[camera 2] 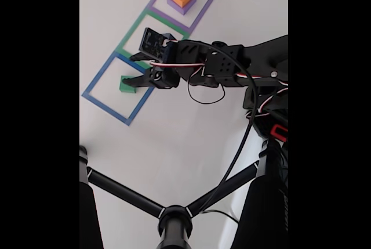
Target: Tower of hanoi
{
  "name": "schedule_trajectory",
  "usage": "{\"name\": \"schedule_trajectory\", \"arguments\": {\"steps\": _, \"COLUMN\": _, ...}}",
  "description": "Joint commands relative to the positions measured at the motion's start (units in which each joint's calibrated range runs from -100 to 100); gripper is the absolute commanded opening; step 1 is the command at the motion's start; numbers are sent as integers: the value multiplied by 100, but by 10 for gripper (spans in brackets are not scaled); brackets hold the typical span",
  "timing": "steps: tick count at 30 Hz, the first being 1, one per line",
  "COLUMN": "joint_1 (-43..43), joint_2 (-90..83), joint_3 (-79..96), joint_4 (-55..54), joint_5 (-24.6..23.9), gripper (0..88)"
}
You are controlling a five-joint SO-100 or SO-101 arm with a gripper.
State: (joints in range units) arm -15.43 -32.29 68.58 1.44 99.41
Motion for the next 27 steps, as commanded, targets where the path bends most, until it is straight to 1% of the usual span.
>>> {"name": "schedule_trajectory", "arguments": {"steps": 1, "joint_1": 201, "joint_2": -1619, "joint_3": -676, "joint_4": 2851, "joint_5": 59, "gripper": 91}}
{"name": "schedule_trajectory", "arguments": {"steps": 6, "joint_1": 469, "joint_2": -2209, "joint_3": -2367, "joint_4": 5669, "joint_5": 59, "gripper": 4}}
{"name": "schedule_trajectory", "arguments": {"steps": 9, "joint_1": 594, "joint_2": -2201, "joint_3": -3531, "joint_4": 6932, "joint_5": 59, "gripper": 2}}
{"name": "schedule_trajectory", "arguments": {"steps": 13, "joint_1": 882, "joint_2": -2055, "joint_3": -5013, "joint_4": 8309, "joint_5": 59, "gripper": 2}}
{"name": "schedule_trajectory", "arguments": {"steps": 17, "joint_1": 1265, "joint_2": -1870, "joint_3": -6131, "joint_4": 9200, "joint_5": 59, "gripper": 2}}
{"name": "schedule_trajectory", "arguments": {"steps": 20, "joint_1": 1495, "joint_2": -1757, "joint_3": -6685, "joint_4": 9621, "joint_5": 59, "gripper": 2}}
{"name": "schedule_trajectory", "arguments": {"steps": 24, "joint_1": 1677, "joint_2": -1805, "joint_3": -6813, "joint_4": 9775, "joint_5": 59, "gripper": 2}}
{"name": "schedule_trajectory", "arguments": {"steps": 27, "joint_1": 1802, "joint_2": -1942, "joint_3": -6585, "joint_4": 9766, "joint_5": 59, "gripper": 25}}
